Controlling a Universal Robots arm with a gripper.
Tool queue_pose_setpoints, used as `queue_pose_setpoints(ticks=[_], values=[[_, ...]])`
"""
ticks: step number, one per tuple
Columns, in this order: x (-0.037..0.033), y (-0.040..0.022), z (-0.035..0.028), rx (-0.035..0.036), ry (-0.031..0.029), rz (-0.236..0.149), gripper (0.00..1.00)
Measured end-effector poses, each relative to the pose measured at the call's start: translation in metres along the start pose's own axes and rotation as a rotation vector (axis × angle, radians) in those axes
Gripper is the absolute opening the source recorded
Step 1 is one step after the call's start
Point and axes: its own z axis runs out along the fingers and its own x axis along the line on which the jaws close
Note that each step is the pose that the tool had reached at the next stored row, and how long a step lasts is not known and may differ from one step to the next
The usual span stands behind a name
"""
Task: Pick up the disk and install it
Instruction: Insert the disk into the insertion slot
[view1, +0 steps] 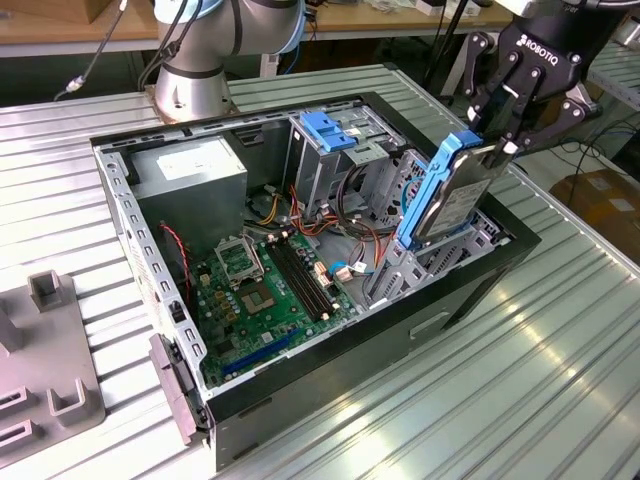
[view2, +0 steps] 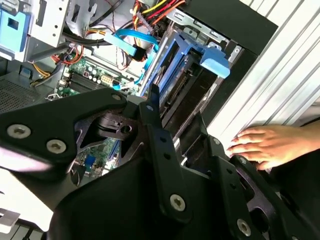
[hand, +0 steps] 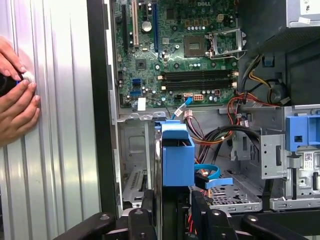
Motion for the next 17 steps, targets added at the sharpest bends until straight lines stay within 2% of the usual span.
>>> queue_pose_setpoints(ticks=[3,6,10,17], values=[[0.0000,0.0000,-0.0005,0.0000,0.0004,0.000,0.43],[-0.0001,-0.0004,-0.0083,0.0000,0.0002,-0.001,0.43],[-0.0001,0.0001,-0.0083,0.0000,0.0000,-0.002,0.43],[0.0001,0.0065,-0.0087,-0.0003,-0.0007,-0.017,0.43]])
